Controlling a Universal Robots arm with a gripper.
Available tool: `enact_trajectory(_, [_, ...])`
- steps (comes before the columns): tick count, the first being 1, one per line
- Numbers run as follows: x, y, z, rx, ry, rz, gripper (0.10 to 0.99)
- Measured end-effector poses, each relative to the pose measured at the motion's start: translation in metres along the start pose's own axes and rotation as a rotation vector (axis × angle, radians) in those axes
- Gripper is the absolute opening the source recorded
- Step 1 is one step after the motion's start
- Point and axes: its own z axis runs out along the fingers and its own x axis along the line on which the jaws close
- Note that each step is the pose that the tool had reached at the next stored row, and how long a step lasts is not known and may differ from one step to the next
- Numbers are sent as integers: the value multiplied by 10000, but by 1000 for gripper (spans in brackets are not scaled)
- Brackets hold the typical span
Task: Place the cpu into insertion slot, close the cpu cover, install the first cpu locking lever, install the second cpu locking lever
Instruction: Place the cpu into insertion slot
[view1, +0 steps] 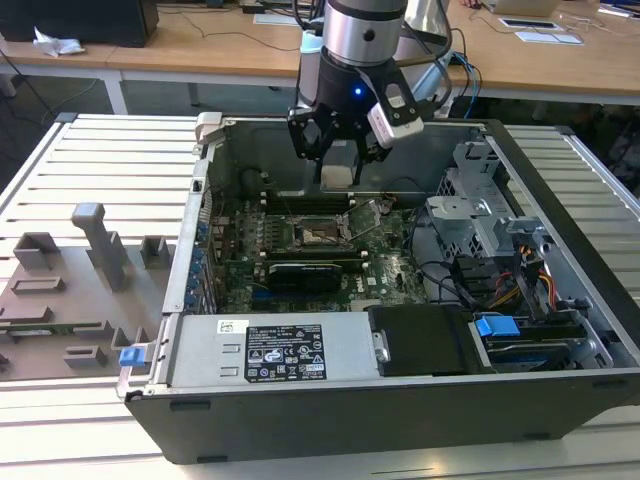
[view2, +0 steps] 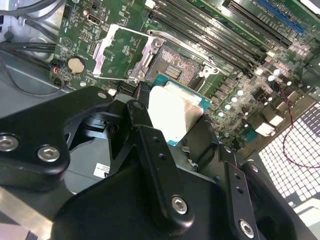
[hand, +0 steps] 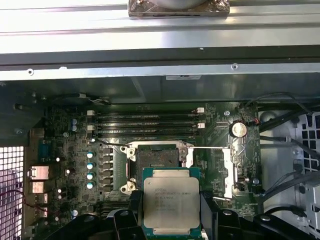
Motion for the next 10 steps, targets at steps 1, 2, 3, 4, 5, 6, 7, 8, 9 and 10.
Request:
enact_trajectory(1, [0, -1, 8, 0, 0, 0, 541])
enact_trajectory(2, [0, -2, 17, 1, 1, 0, 541])
enact_trajectory(3, [0, -2, 25, 0, 0, 0, 541])
enact_trajectory(4, [-1, -3, 34, 1, 1, 0, 541])
enact_trajectory(5, [-1, -4, 42, 1, 0, 0, 541])
enact_trajectory(6, [-1, -4, 47, 0, 0, 0, 541])
enact_trajectory(7, [-1, -5, 56, 0, 0, 0, 541])
enact_trajectory(8, [-1, -6, 65, 0, 0, 0, 541])
enact_trajectory(9, [-1, -7, 75, 0, 0, 0, 541])
enact_trajectory(10, [-2, -7, 81, 1, 0, 0, 541])
